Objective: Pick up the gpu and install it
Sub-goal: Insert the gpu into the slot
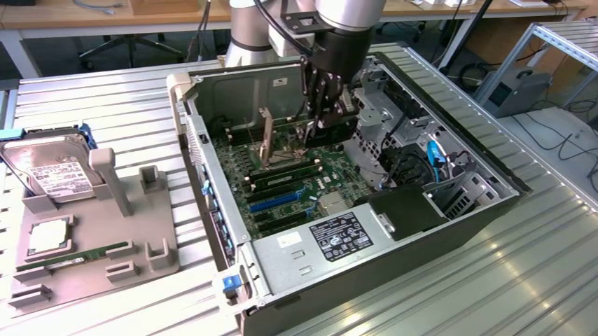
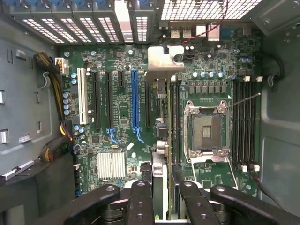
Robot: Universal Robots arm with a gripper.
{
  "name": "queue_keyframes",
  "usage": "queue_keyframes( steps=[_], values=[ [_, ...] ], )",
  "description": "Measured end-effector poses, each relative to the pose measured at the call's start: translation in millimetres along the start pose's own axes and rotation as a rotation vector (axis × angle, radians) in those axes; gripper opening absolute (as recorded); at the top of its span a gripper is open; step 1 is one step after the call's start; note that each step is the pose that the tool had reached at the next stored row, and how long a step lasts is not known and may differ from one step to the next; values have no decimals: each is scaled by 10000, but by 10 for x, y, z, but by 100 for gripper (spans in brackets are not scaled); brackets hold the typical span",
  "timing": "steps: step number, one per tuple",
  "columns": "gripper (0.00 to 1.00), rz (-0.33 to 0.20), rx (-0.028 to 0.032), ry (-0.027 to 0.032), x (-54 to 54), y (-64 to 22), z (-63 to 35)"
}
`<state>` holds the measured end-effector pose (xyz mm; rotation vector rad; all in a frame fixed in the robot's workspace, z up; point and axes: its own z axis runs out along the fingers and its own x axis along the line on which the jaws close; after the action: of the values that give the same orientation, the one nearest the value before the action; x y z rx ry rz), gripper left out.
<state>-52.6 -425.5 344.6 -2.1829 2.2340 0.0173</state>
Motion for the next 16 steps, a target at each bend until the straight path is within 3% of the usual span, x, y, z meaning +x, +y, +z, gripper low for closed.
queue_keyframes(
  steps=[16],
  values=[
    [27, 0, 0, 0, 74, -2, -2]
  ],
)
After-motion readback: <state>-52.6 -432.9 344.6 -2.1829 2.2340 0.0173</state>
